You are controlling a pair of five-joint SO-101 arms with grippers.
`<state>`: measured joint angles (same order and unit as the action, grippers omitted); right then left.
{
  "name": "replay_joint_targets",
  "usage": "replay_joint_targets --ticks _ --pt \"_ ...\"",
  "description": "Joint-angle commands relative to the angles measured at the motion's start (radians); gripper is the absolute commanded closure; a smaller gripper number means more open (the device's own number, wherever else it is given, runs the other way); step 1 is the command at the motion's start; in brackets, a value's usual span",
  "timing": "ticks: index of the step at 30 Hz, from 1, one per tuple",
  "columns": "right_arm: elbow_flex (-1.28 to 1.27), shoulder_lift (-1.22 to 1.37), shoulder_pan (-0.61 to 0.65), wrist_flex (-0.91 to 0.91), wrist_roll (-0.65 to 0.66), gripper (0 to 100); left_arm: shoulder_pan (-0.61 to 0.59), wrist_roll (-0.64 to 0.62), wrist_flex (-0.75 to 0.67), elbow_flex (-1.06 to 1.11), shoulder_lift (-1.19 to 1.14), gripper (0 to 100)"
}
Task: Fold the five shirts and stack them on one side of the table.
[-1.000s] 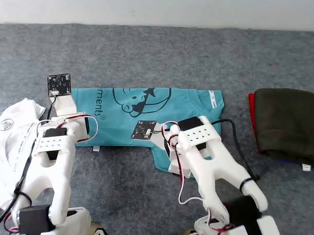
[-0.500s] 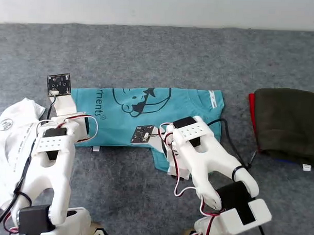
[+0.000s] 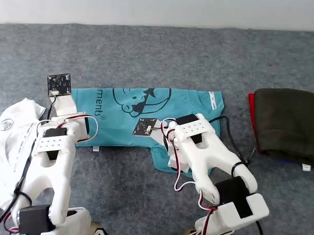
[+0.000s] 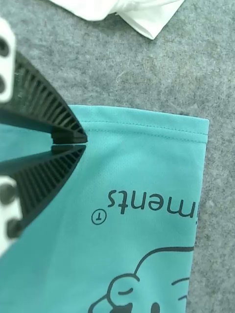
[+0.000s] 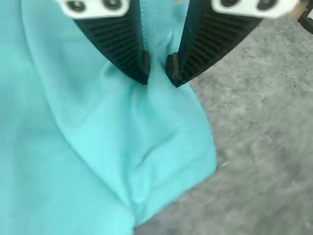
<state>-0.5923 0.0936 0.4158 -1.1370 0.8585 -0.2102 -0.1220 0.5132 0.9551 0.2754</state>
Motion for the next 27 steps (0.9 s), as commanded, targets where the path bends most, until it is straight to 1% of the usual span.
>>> replay_joint_targets --ticks 1,6,8,9,12,20,23,27 --pt "0.002 0.041 -0.001 0.008 -0.025 95.2 0.002 -0.002 0.008 -0.010 0.006 99" --pt "0.003 0.036 0.001 0.007 -0.025 95.6 0.002 -0.002 0.008 -0.010 0.006 99" --pt "0.003 0.036 -0.002 0.004 -0.025 99.0 0.002 -0.002 0.008 -0.010 0.006 99" --pt "0.003 0.036 -0.002 0.002 -0.025 99.1 0.000 -0.002 0.008 -0.010 0.006 99" --pt "0.044 0.036 -0.004 -0.042 -0.028 99.1 0.002 -0.002 0.008 -0.010 0.006 99" --pt "0.408 0.048 -0.116 -0.323 -0.028 99.1 0.002 -0.002 0.006 -0.010 0.006 99" --pt "0.525 0.079 -0.113 -0.377 -0.025 99.1 0.002 -0.002 0.005 -0.012 0.006 99" --pt "0.723 0.213 -0.093 -0.450 -0.025 99.1 0.002 -0.002 0.005 -0.012 0.006 99"
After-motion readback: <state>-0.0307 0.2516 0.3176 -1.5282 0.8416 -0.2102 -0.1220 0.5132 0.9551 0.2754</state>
